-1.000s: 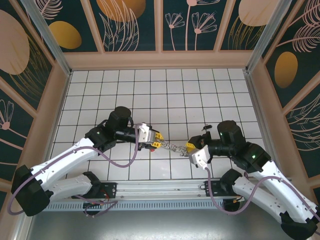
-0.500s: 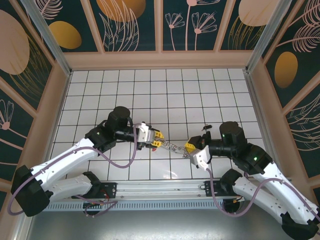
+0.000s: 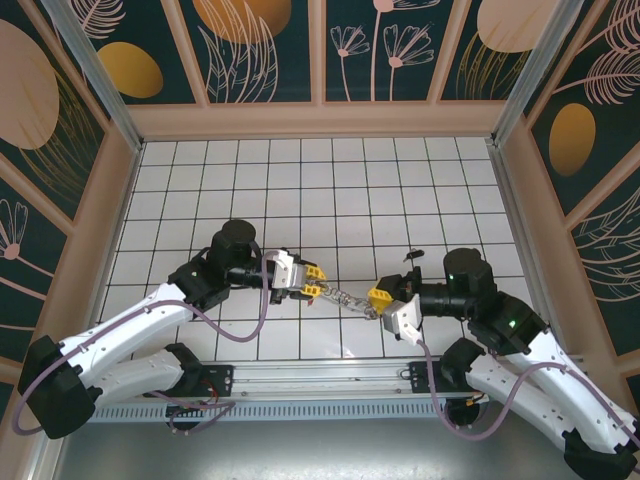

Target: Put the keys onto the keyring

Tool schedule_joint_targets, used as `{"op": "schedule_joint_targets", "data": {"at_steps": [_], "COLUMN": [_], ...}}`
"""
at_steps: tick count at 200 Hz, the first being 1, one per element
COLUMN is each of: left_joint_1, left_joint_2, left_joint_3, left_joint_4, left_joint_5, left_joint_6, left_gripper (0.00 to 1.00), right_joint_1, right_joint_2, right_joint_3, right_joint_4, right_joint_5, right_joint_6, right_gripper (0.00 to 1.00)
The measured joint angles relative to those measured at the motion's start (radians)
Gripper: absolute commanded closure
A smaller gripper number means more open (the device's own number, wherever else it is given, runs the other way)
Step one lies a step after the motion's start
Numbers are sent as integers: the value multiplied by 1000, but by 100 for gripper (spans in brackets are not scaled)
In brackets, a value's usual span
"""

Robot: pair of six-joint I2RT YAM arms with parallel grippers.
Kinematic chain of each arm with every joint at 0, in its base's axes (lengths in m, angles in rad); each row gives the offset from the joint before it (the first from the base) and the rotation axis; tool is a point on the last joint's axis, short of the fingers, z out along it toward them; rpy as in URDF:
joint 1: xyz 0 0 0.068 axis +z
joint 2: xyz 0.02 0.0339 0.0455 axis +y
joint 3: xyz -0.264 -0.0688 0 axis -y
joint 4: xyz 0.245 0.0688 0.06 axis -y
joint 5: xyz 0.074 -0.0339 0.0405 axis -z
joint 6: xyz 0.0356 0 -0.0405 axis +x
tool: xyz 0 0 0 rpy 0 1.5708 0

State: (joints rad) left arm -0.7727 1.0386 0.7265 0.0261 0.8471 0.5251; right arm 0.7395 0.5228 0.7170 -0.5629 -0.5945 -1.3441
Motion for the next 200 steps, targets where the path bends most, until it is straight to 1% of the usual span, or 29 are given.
{"op": "schedule_joint_targets", "data": {"at_steps": [22, 44, 74, 107, 125, 161, 180, 200], "left_joint_1": [0, 2, 14, 26, 33, 40, 40, 40], "left_joint_2": [-2, -2, -4, -4, -4, -4, -4, -6], "left_joint_3": [-5, -11, -31, -37, -37, -37, -37, -37], "left_joint_4": [5, 14, 37, 45, 46, 45, 47, 72], "left_joint_5": [-2, -3, -1, -11, -25, -63, -86, -115], "left_joint_6": [-3, -4, -11, -14, -14, -13, -15, -44], "left_gripper": [100, 100, 100, 100, 100, 100, 100, 100], "right_joint_1": [0, 0, 0, 0, 2, 2, 2, 2], "right_joint_2": [-9, -12, -12, -19, -36, -51, -51, -49], "right_joint_3": [-8, -13, -13, -13, -13, 6, 19, 21], "right_joint_4": [14, 15, 22, 22, 20, -19, -13, 30], "right_joint_5": [-7, -12, -21, -20, 11, 66, 79, 99], "right_joint_6": [15, 24, 35, 34, 23, 16, 95, 258], "right_gripper": [80, 84, 84, 79, 73, 68, 65, 65]}}
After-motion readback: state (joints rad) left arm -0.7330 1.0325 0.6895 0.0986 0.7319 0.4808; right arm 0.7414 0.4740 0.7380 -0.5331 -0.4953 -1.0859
